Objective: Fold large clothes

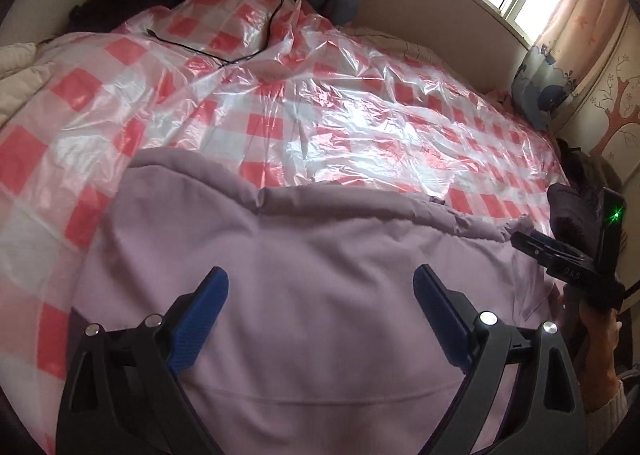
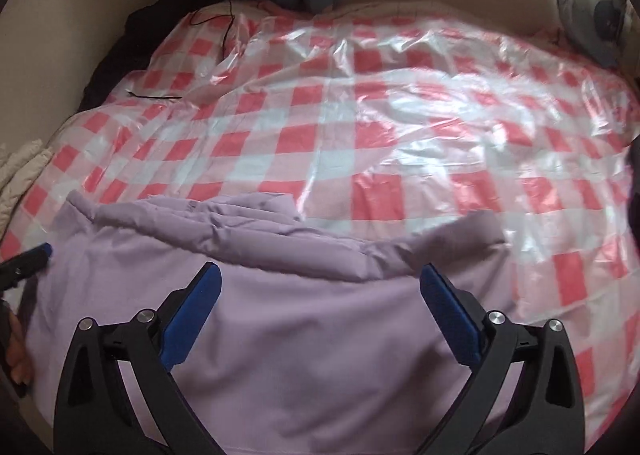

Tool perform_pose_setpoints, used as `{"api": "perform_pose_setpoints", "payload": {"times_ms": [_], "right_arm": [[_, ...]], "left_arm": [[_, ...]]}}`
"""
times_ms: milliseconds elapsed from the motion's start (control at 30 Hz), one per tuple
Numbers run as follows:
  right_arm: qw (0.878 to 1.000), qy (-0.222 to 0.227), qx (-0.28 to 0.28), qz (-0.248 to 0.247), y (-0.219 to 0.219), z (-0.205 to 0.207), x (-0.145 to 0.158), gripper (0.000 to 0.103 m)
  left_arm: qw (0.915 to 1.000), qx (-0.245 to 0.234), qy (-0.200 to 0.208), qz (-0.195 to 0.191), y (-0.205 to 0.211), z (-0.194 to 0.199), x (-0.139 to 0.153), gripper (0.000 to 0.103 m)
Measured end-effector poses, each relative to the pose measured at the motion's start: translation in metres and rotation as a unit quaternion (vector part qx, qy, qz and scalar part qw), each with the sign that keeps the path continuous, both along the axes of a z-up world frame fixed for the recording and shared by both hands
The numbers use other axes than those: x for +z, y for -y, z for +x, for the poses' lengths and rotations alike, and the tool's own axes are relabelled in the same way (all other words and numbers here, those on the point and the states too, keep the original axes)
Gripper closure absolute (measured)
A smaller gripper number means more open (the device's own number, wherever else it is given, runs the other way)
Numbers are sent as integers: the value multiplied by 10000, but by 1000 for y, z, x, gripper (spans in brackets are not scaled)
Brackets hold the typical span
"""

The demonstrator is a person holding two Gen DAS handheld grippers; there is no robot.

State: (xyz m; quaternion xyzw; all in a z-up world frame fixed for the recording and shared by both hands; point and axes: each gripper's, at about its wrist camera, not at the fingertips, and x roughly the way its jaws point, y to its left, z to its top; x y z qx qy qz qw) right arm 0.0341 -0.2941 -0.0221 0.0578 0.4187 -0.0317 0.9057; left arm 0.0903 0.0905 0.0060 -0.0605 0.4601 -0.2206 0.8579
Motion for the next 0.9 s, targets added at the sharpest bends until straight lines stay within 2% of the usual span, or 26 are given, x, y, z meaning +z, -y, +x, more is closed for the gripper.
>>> {"api": "perform_pose_setpoints", "payload": {"times_ms": [67, 100, 167, 200, 233, 300, 367, 433, 533, 600, 633, 700, 733, 767, 833, 900], "right_arm": [[9991, 0, -317, -279, 20, -15, -17, 7], [9986, -116, -479, -207, 36, -18, -34, 7], [9967, -145, -631, 492, 64, -23, -68, 7], [9954, -33, -678, 682, 71, -27, -75, 7], [9951, 45, -734, 666, 72, -30, -77, 7], [9968, 39, -705, 387, 64, -29, -75, 7], [9967, -193, -642, 451, 64, -23, -73, 7], [9969, -316, -604, 391, 62, -28, -55, 7], [9975, 335, -413, 466, 44, -74, -10, 7], [9966, 647, -326, 384, 30, -104, 5, 7], [9965, 721, -290, 293, 23, -115, 4, 7], [9974, 613, -371, 53, 20, -125, -18, 7], [9981, 454, -420, 79, 23, -124, -37, 6], [9971, 559, -419, 289, 29, -125, -52, 6], [9941, 861, -525, 409, 36, -134, -61, 6], [9945, 847, -516, 348, 35, -133, -61, 6]], "left_arm": [[9993, 119, 236, 269, -9, -14, -1, 13], [9987, 161, 309, 374, -13, -18, -6, 13], [9989, 257, 230, 315, -20, -16, -24, 13], [9991, 272, 220, 235, -22, -16, -34, 13], [9988, 290, 310, 232, -22, -17, -41, 13], [9968, 321, 547, 485, -12, -23, -47, 12], [9945, 340, 655, 747, -6, -25, -43, 12], [9930, 329, 787, 818, -8, -36, -29, 12], [9853, 266, 1328, 1044, -13, -65, -7, 12], [9825, 197, 1473, 1125, -18, -78, -5, 12], [9825, 204, 1468, 1125, -20, -81, -7, 12], [9825, 223, 1441, 1159, -23, -83, -12, 12], [9832, 222, 1397, 1152, -24, -83, -16, 12], [9850, 234, 1309, 1096, -26, -81, -21, 12], [9872, 271, 1236, 970, -29, -85, -27, 12], [9866, 309, 1285, 960, -31, -87, -28, 12]]}}
